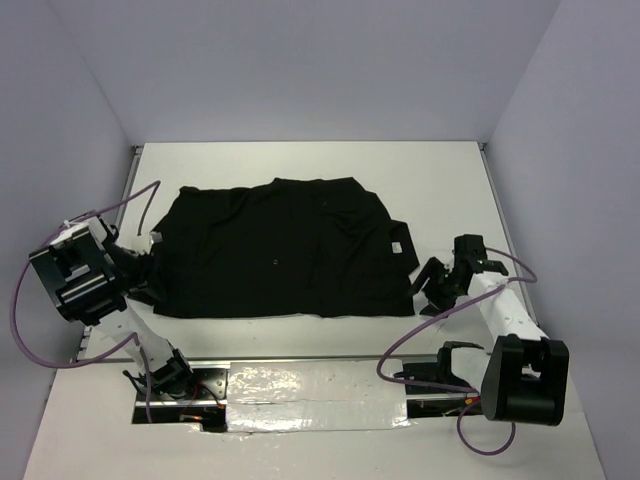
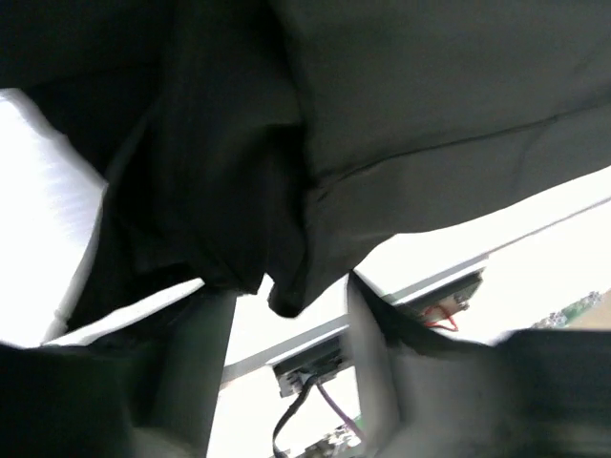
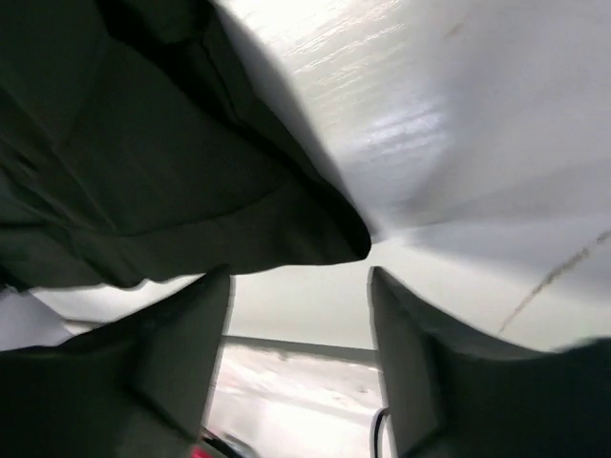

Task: Fold and stack the long sleeve shirts
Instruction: Fold the shirt

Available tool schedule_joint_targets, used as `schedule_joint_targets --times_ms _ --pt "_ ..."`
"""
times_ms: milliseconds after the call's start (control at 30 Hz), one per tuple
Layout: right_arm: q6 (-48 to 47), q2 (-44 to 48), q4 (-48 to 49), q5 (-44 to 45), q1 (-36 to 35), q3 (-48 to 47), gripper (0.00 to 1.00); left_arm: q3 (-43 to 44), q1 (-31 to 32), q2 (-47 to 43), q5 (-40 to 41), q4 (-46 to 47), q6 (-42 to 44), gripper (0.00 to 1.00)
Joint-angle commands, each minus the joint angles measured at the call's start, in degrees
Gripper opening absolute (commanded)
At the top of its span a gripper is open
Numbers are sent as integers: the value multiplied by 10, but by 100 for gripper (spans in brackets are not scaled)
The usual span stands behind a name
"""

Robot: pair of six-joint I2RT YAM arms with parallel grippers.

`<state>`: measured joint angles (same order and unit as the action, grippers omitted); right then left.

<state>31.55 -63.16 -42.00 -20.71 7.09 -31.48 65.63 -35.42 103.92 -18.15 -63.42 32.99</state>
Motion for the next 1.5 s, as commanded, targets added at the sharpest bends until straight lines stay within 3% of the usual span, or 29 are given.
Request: schedule_joint_targets --times_ms 0,33,100,133,200,233,300,333,367,400,433,467,500,533,567,633,733,867,1000,1167,1467 --pt "11 31 -15 44 -2 -23 71 24 -10 -12 31 10 2 65" --pt "8 35 -15 59 -2 -37 75 54 -9 -4 29 5 1 74" --pt "-6 31 -20 66 -2 -89 76 123 -9 5 18 -11 -11 84" --pt "-13 30 -22 74 -2 -108 77 149 -8 7 12 -15 -18 99" --pt "-38 16 -25 79 -2 -165 76 239 -4 5 -18 -16 -36 99" --pt "-60 -1 -21 74 -4 -201 66 290 11 -10 -38 -3 -42 99" --pt "-79 -13 -8 58 -8 -233 61 309 46 -18 -42 18 -35 99" --pt "-86 -39 8 48 -17 -251 47 339 73 -30 -32 30 -26 99" --pt "-94 -53 15 27 -25 -289 40 349 143 -35 -20 42 -7 99" --pt "-99 -71 21 16 -35 -313 34 358 182 -35 -3 50 6 93" --pt "-112 -110 26 7 -46 -336 25 373 224 -28 15 61 17 60" --pt "-118 -130 42 -4 -65 -383 23 383 302 -18 17 62 29 44" --pt "-122 -171 54 -33 -68 -405 22 393 335 -7 15 64 46 34" --pt "-125 -195 69 -47 -89 -423 24 420 365 21 15 63 49 32" --pt "-122 -217 99 -58 -106 -458 28 440 413 38 15 61 50 35" --pt "-114 -293 126 -90 -120 -495 39 505 441 96 2 56 26 42" --pt "-84 -392 168 -128 -136 -561 40 548 470 146 -50 60 -29 48" --pt "-52 -506 177 -145 -145 -660 44 495 503 151 -91 134 -100 48" --pt "-66 -614 134 -118 -162 -748 44 405 517 133 -80 186 -129 48" --pt "-75 -671 101 -55 -162 -808 45 389 518 149 -73 182 -144 48" --pt "-58 -695 124 -56 -165 -760 47 400 521 169 -73 173 -148 48"
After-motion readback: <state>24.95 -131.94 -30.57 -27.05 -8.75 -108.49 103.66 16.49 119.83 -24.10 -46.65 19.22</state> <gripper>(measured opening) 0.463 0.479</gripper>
